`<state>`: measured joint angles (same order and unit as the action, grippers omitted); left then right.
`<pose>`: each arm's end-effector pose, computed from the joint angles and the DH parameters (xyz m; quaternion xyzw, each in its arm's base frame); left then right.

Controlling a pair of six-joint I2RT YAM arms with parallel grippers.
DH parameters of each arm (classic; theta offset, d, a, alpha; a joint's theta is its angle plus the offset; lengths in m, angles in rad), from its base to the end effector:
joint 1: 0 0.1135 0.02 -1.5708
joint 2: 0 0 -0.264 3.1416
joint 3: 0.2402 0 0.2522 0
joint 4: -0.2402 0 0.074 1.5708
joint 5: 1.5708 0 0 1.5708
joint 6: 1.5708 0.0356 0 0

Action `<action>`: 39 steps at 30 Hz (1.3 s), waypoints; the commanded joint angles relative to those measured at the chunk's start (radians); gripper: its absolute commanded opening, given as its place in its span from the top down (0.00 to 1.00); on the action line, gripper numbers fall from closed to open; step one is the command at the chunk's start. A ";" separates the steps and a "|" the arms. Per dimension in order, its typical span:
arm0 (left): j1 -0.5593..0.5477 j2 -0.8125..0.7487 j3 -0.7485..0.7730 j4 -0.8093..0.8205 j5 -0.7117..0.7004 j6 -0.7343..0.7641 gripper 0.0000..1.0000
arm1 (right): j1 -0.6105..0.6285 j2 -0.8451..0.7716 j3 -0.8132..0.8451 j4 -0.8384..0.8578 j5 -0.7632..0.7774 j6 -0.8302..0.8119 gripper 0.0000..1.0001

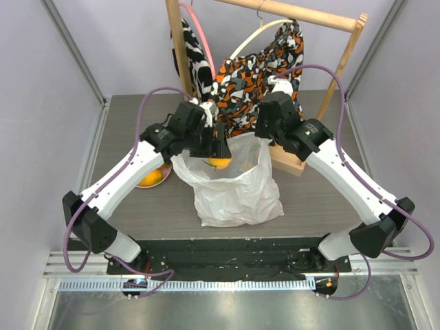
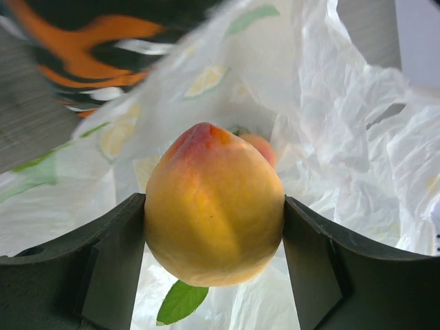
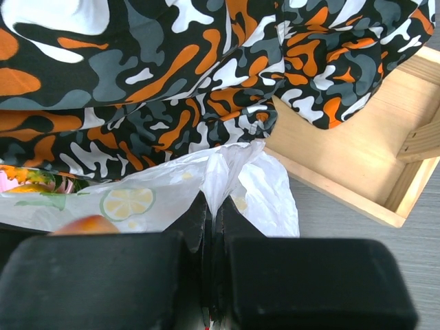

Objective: Place the fruits into the plastic bag

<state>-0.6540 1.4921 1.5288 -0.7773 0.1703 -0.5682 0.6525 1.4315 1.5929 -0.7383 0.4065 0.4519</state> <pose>0.2522 -0.2009 0.3720 0.0734 0.9095 -0.2943 0.2844 0.2508 0.1739 0.4153 0.0095 0.8663 0.0939 0.4906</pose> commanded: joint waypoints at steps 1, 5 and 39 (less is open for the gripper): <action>-0.047 0.042 0.001 0.013 0.078 0.077 0.59 | -0.002 -0.008 0.044 0.005 0.003 0.030 0.99; -0.082 0.077 -0.041 0.049 0.115 0.091 0.59 | -0.004 -0.009 0.041 -0.003 0.005 0.047 0.99; -0.274 0.428 -0.045 0.064 0.212 0.232 0.36 | -0.004 -0.092 -0.002 -0.061 0.063 0.060 0.99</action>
<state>-0.9165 1.8542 1.4883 -0.6731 0.4389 -0.3618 0.6525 1.3891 1.5940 -0.8097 0.4431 0.5106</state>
